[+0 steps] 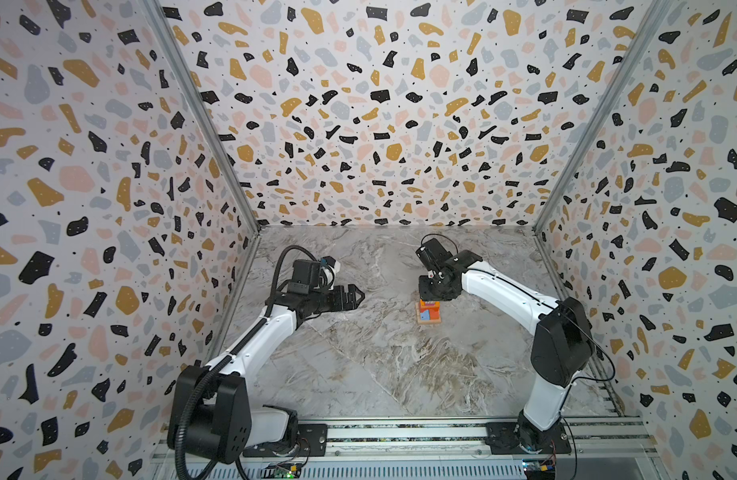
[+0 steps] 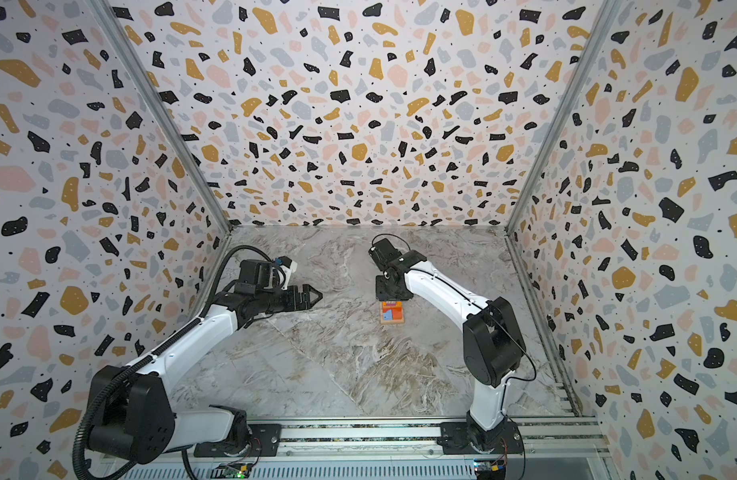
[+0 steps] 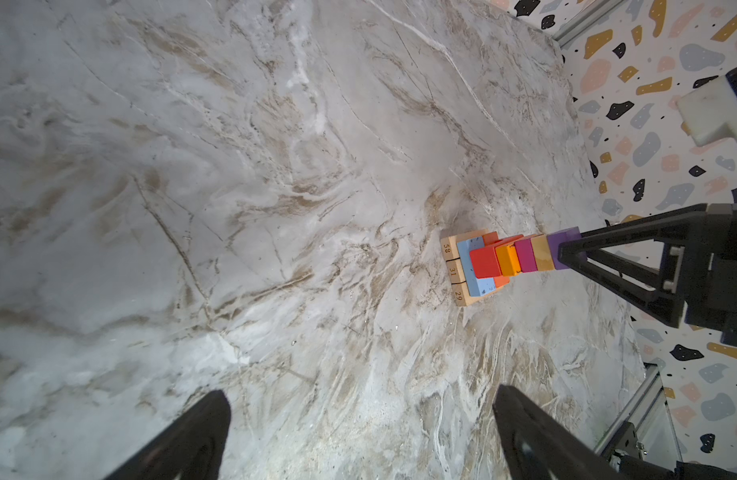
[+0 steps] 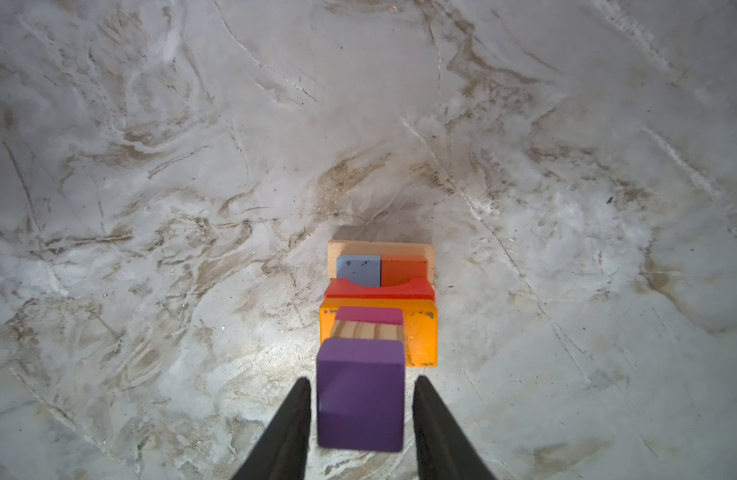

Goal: Build the wood block tower
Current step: 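Open the right gripper and raise it off the purple cube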

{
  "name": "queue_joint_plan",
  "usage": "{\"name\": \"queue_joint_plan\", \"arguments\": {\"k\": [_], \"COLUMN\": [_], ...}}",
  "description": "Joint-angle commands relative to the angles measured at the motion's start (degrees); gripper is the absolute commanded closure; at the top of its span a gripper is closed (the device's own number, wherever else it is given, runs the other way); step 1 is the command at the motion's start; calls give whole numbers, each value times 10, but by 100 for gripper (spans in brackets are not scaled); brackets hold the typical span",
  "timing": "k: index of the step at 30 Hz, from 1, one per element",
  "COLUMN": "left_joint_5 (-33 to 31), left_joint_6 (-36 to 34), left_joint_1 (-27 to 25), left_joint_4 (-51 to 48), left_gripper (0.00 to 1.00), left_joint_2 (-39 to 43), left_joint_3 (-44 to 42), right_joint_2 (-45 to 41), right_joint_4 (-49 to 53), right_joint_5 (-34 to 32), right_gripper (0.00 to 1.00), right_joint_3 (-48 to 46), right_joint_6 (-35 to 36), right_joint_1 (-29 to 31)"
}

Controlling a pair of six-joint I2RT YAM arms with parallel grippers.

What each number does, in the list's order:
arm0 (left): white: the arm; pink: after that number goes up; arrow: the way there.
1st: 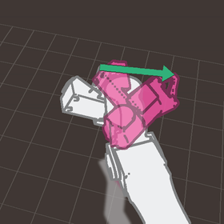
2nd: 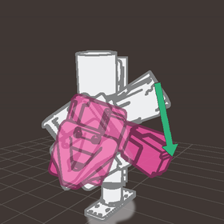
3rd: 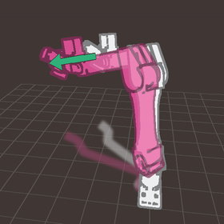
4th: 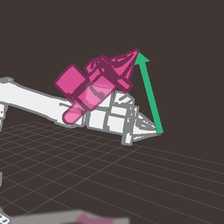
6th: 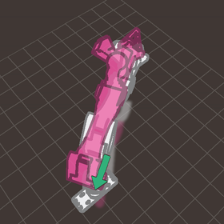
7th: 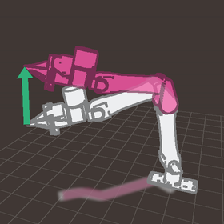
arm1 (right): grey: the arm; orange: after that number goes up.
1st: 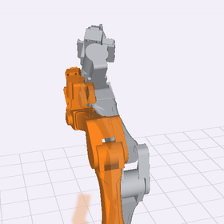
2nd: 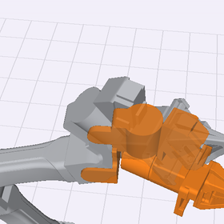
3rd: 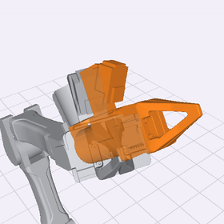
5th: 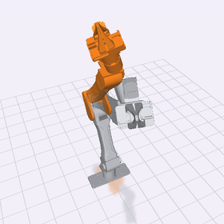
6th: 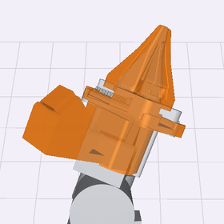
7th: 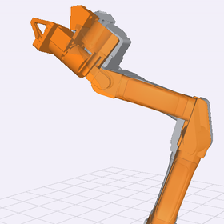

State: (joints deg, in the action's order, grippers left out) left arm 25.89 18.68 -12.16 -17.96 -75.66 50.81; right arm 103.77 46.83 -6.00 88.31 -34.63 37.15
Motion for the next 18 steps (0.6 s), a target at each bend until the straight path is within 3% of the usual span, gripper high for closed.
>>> {"name": "queue_joint_plan", "arguments": {"k": [1, 4, 8, 16, 18], "left_joint_5": [5, 4, 2, -7, -17], "left_joint_6": [-1, -1, -1, -5, -3], "left_joint_1": [3, 3, 3, 3, 3], "left_joint_4": [7, 7, 7, 10, 15], "left_gripper": [0, 0, 0, 0, 0], "left_joint_2": [7, 7, 7, 9, 14], "left_joint_3": [-7, -7, -7, -6, -8], "right_joint_2": [-9, -13, -24, -68, -87], "right_joint_4": [5, 5, -1, -12, -38], "right_joint_5": [-6, -2, 3, -33, -44], "right_gripper": [54, 49, 26, 1, 1], "right_joint_3": [2, 4, 13, 27, 14], "right_joint_6": [2, 4, 16, 59, 82], "right_joint_1": [2, 2, 5, 5, 3]}}
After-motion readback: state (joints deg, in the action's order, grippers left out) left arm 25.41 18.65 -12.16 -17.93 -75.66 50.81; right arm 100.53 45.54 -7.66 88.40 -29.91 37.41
